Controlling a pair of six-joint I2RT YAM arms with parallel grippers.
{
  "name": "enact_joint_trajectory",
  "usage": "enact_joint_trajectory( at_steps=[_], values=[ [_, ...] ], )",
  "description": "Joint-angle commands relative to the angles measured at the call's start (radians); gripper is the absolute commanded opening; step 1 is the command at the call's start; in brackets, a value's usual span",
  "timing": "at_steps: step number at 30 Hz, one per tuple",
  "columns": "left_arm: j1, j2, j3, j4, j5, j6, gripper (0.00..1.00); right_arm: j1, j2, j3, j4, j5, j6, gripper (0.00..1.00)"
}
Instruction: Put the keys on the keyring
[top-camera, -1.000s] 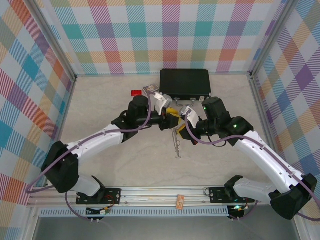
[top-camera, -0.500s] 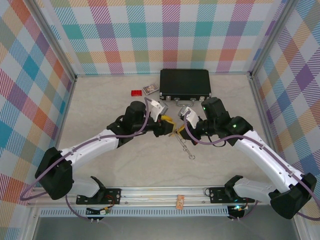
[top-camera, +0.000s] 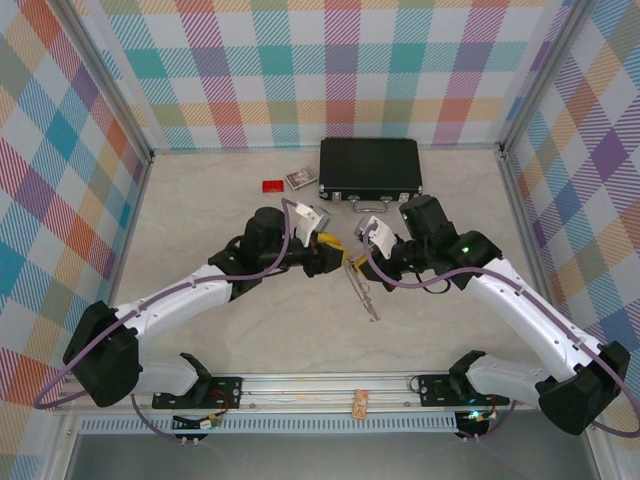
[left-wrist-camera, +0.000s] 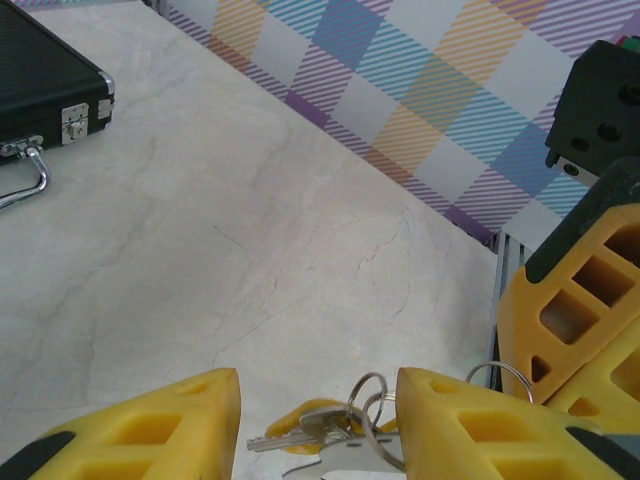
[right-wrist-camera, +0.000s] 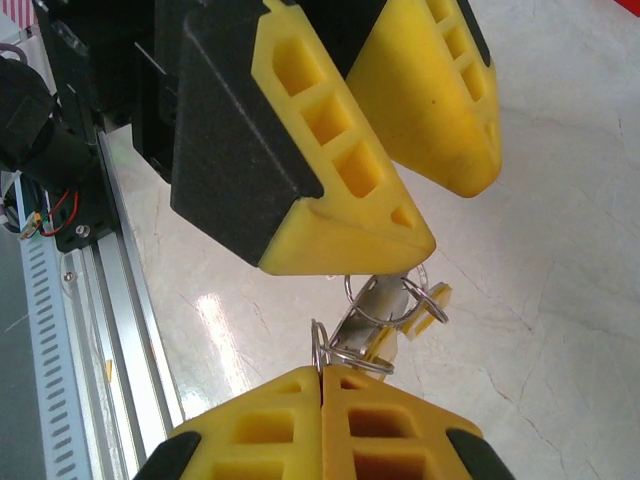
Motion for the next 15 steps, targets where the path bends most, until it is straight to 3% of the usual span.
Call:
enact_joint_trajectory(
  at_steps=[1, 8, 15],
  values=[
    [0.019, 0.022, 0.056, 0.019, 0.031, -0.049, 0.45, 0.003, -0.019, -0.018, 0.031, -0.039, -0.018, 0.00],
    [0.035, 0.126, 0.157, -0.009, 0.081, -0.122, 0.47, 0.014, -0.027, -0.029, 0.041, -0.012, -0.020, 0.00],
    [0.036, 0.061, 0.089, 0.022, 0.008, -0.106, 0.48, 0.013, -0.035, -0.044, 0.076, 0.021, 0.033, 0.00]
  ],
)
